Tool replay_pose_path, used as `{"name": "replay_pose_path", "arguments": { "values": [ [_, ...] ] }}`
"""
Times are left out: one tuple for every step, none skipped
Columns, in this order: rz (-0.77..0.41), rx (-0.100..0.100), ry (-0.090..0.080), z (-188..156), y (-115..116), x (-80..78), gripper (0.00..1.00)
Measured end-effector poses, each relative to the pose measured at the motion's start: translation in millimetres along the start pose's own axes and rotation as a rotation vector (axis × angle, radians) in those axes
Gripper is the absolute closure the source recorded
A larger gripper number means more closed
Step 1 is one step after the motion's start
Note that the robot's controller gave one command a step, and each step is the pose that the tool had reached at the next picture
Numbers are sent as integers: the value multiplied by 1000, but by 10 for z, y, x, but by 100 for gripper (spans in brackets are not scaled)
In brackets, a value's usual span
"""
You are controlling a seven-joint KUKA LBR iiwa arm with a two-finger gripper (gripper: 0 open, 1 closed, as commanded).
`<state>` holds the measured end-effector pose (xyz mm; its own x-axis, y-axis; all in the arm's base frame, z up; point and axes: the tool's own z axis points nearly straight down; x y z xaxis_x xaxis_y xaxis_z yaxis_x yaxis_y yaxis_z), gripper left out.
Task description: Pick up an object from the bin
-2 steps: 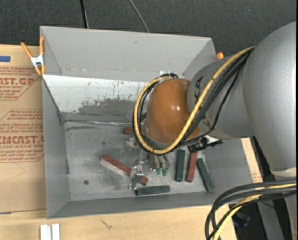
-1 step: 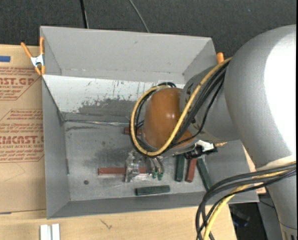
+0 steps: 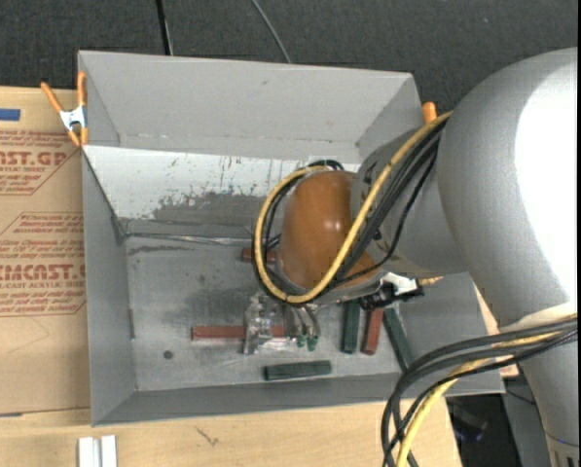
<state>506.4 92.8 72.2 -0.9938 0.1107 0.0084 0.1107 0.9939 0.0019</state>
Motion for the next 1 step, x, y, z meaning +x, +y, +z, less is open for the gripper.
{"name": "replay_pose_path", "arguments": {
  "values": [
    [5, 1, -10, -1617, -55, -88, 100]
  ]
}}
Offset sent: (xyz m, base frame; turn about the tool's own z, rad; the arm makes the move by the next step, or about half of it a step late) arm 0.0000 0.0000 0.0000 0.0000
